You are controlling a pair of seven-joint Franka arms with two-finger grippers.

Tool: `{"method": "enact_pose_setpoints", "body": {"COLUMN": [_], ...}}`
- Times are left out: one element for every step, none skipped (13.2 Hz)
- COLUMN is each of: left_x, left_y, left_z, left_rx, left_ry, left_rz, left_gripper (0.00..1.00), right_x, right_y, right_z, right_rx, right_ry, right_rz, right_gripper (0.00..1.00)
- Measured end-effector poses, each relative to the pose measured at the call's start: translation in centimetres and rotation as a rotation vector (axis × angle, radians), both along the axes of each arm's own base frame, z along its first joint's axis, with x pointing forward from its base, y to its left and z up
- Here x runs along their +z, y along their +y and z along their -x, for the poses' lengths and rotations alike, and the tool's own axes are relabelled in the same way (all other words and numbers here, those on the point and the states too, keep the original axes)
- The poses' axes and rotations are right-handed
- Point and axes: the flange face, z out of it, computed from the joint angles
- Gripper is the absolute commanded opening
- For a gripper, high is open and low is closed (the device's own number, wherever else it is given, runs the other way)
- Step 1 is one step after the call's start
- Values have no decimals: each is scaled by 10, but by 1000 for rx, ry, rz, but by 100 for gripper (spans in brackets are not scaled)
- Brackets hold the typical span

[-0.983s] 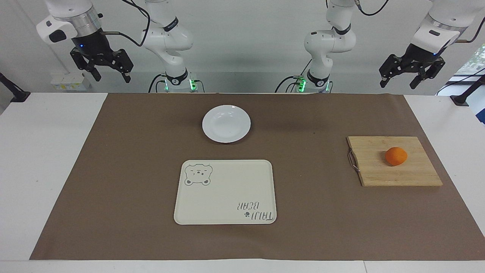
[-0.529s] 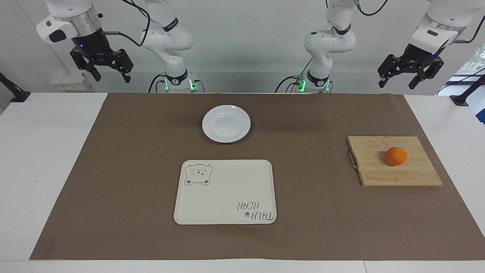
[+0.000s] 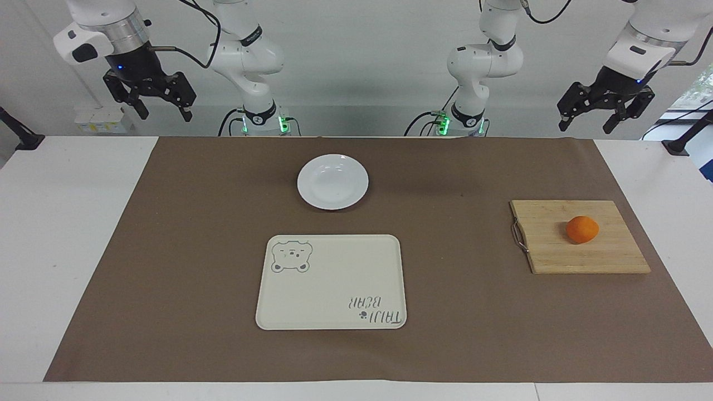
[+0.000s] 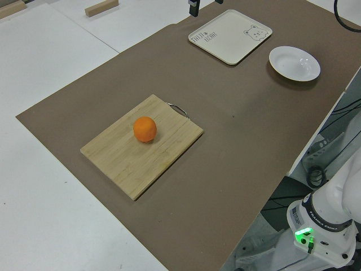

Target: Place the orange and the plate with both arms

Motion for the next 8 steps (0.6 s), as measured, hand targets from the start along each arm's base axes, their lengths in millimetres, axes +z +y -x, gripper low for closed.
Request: {"method": "enact_pose_setpoints", "body": {"left_x": [-2, -3, -4, -5, -6, -6, -7, -8], "left_y": [2, 5, 7, 8, 9, 8, 8, 8], "left_z": [1, 3, 4, 6, 7, 7, 7, 7], "left_rx": [-8, -7, -6, -5, -5, -6, -6, -6], "left_ry": [-1, 1, 2, 3, 4, 5, 6, 5], "left_rz": [0, 0, 0, 0, 0, 0, 0, 0], "left_gripper": [100, 100, 100, 100, 100, 100, 100, 100], "right_x": [0, 1, 1, 2, 1, 1, 0, -2], "right_y": [-1, -2, -2, -3, -5, -7, -7, -6], "right_z": [0, 0, 0, 0, -1, -3, -7, -10], "right_rx": [-2, -4, -4, -6, -8, -11, -11, -9], "right_ry": [-1, -3, -5, -7, -8, -18, -35, -38], "right_rz": [0, 0, 1, 6, 24, 33, 34, 35], "right_gripper": [100, 100, 100, 100, 100, 100, 100, 100]}}
